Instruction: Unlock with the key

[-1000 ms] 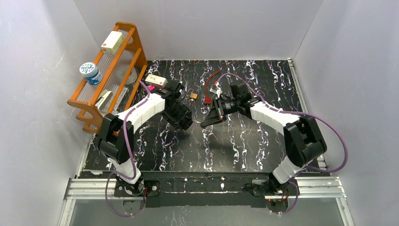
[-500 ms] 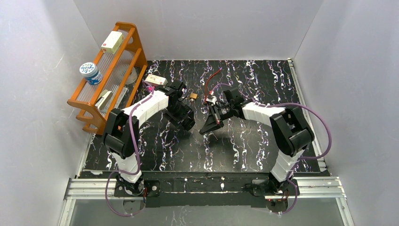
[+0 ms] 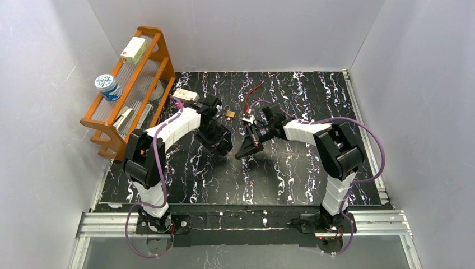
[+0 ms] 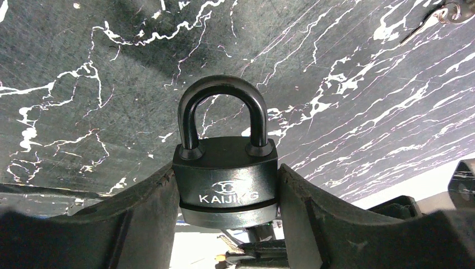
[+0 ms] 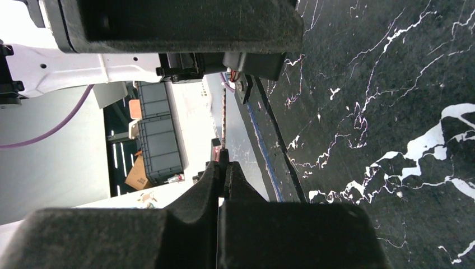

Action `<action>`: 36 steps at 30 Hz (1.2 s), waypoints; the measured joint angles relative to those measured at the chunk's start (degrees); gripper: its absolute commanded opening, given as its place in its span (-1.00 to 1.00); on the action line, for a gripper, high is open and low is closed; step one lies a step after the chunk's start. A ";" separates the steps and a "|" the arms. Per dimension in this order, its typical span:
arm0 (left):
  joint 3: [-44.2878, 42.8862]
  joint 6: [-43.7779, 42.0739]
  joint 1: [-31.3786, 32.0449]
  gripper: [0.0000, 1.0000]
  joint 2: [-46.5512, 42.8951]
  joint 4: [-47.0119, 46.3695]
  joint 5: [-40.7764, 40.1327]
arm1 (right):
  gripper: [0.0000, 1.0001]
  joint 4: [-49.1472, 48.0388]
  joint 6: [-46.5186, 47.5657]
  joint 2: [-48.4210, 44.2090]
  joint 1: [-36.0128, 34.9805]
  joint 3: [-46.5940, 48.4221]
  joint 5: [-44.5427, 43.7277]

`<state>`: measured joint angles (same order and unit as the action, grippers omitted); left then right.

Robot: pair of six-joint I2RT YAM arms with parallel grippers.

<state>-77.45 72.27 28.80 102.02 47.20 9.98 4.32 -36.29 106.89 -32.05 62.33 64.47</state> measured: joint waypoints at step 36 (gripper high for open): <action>1.18 -0.22 -0.17 -0.81 0.00 -2.49 1.46 | -0.97 5.84 2.08 2.08 -0.59 4.66 -5.38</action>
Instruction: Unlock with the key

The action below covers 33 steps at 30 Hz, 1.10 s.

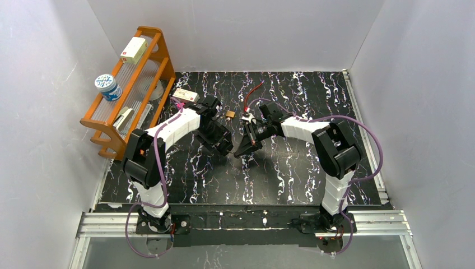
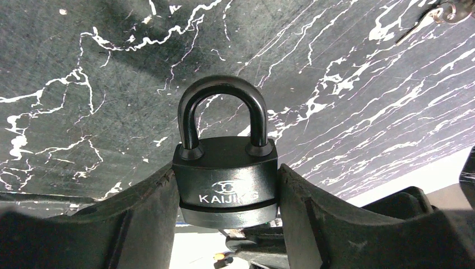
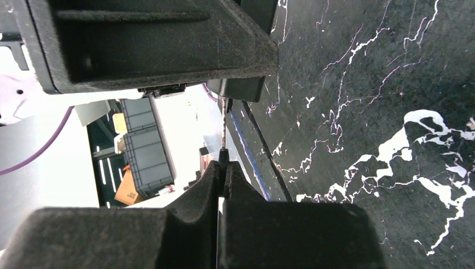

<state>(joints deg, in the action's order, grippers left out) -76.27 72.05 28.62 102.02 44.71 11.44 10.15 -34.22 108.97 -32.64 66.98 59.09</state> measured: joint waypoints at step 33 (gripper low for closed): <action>3.04 3.32 0.09 -0.81 -0.76 -2.78 1.95 | -0.97 0.37 3.69 -1.53 0.02 -2.16 -2.32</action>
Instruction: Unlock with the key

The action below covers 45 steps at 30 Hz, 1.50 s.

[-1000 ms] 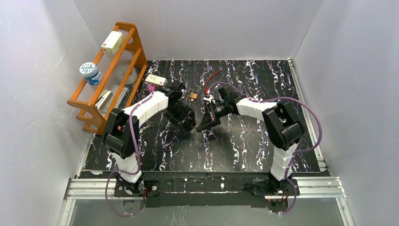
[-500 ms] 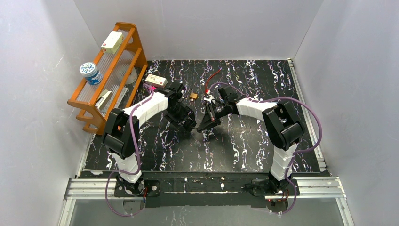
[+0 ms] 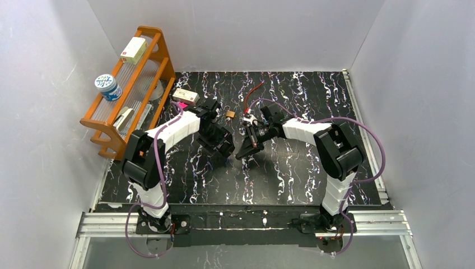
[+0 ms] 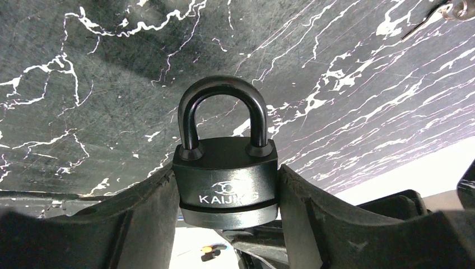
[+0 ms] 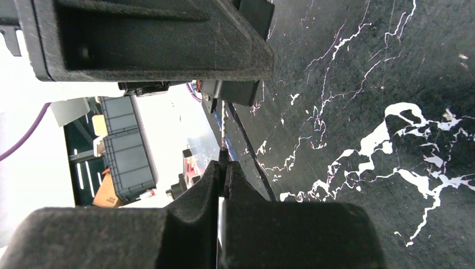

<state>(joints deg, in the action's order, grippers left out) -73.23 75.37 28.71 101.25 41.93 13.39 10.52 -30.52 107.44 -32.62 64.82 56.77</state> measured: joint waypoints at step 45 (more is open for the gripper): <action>5.29 10.51 0.50 -0.80 -4.33 -8.68 -0.17 | -0.97 3.08 -12.79 2.99 -0.02 7.06 -6.95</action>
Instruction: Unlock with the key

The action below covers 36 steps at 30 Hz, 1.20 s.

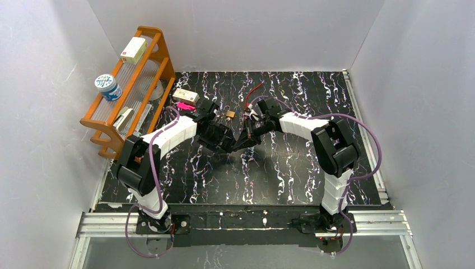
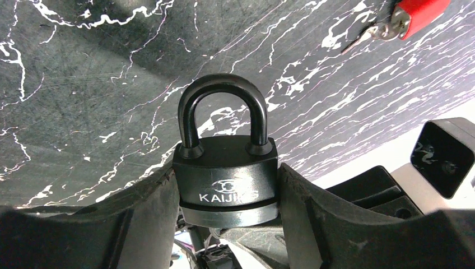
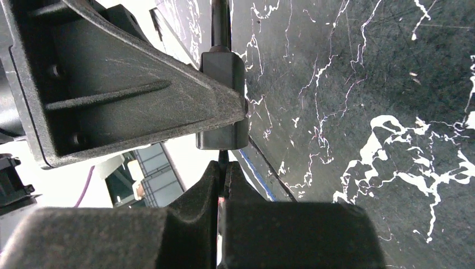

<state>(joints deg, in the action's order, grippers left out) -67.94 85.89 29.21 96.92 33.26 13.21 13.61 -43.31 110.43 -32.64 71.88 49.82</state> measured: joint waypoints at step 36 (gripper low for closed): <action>9.62 -2.27 1.20 -0.79 -23.67 -24.76 -10.05 | 0.39 -44.96 -53.55 -19.21 1.75 -19.82 -7.78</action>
<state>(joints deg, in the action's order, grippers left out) -58.33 83.61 30.41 73.25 8.49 3.16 -31.35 -96.86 91.22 -30.89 52.05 42.04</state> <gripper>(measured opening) 0.558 0.515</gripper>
